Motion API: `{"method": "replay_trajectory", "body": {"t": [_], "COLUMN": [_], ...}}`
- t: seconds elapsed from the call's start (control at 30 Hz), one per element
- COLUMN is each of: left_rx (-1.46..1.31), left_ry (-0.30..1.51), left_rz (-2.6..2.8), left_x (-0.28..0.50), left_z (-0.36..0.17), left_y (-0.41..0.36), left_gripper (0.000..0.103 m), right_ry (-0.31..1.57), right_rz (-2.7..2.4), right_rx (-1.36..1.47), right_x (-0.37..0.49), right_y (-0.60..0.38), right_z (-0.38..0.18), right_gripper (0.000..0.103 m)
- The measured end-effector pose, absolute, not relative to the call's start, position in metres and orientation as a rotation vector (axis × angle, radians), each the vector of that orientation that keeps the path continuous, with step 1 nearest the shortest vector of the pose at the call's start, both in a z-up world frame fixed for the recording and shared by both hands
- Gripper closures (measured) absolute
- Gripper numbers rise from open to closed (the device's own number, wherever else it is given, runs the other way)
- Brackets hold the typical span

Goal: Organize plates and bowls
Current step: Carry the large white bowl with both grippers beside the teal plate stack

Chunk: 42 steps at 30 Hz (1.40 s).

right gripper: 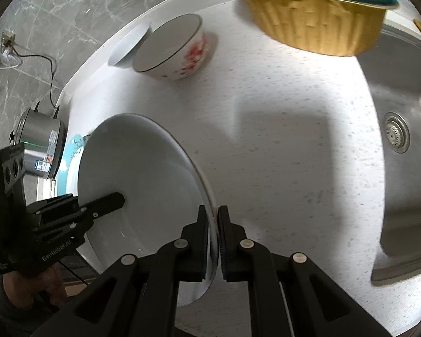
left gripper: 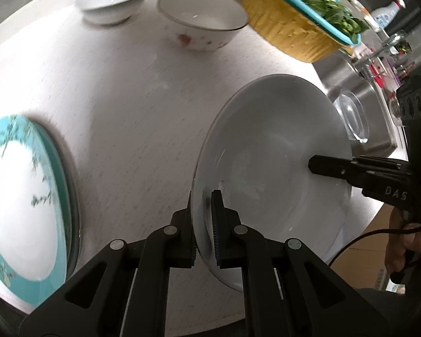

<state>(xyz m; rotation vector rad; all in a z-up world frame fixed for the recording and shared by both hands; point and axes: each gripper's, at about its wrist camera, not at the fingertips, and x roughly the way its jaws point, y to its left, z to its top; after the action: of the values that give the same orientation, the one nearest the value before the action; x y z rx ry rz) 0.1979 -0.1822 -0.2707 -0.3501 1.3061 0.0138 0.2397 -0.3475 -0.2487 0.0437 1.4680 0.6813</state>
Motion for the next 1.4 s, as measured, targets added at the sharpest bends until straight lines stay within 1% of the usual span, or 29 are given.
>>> {"method": "replay_trajectory", "body": {"t": [0.27,0.6,0.97,1.03,1.07,1.1,1.13,1.17,1.2,1.23,1.27,1.3,1.33,1.4], "left_rx": [-0.396,-0.338,-0.29,-0.293,-0.295,-0.307,-0.311,-0.312,-0.31,-0.309,-0.307,-0.302,-0.298,-0.303], "left_ry": [1.326,1.357,1.335,1.337,1.337,1.332,1.324,1.312,1.3,1.292,1.283,1.267,1.259,1.24], "left_rz": [0.049,0.063,0.071,0.078,0.082,0.082,0.083,0.086,0.09,0.092,0.092,0.092,0.092,0.088], "left_x": [0.184,0.19,0.203,0.203,0.202,0.201,0.201,0.199,0.199,0.198,0.197,0.196,0.195,0.193], "left_z": [-0.276,-0.293,-0.297,-0.298,-0.299,-0.298,-0.297,-0.295,-0.291,-0.288,-0.283,-0.275,-0.27,-0.256], "left_y": [-0.162,-0.166,-0.173,-0.171,-0.171,-0.17,-0.17,-0.17,-0.169,-0.169,-0.169,-0.168,-0.168,-0.166], "left_gripper": [0.095,0.088,0.085,0.078,0.067,0.049,0.042,0.038,0.038,0.037,0.031,0.028,0.028,0.028], "right_ry": [1.521,1.535,1.529,1.529,1.526,1.523,1.519,1.514,1.512,1.509,1.503,1.492,1.481,1.462], "right_rz": [0.687,0.667,0.649,0.647,0.648,0.651,0.65,0.649,0.647,0.643,0.642,0.641,0.639,0.631], "right_rx": [-0.024,-0.053,-0.05,-0.04,-0.027,-0.02,-0.015,-0.007,0.003,0.012,0.018,0.03,0.04,0.065], "right_x": [0.235,0.231,0.227,0.226,0.225,0.226,0.227,0.227,0.227,0.228,0.23,0.23,0.232,0.236], "right_y": [-0.327,-0.322,-0.318,-0.32,-0.32,-0.323,-0.324,-0.325,-0.326,-0.328,-0.331,-0.334,-0.337,-0.345], "right_z": [-0.25,-0.26,-0.27,-0.272,-0.272,-0.272,-0.272,-0.271,-0.271,-0.271,-0.269,-0.265,-0.261,-0.254], "right_gripper": [0.094,0.094,0.093,0.093,0.091,0.09,0.09,0.09,0.087,0.072,0.055,0.048,0.041,0.038]}}
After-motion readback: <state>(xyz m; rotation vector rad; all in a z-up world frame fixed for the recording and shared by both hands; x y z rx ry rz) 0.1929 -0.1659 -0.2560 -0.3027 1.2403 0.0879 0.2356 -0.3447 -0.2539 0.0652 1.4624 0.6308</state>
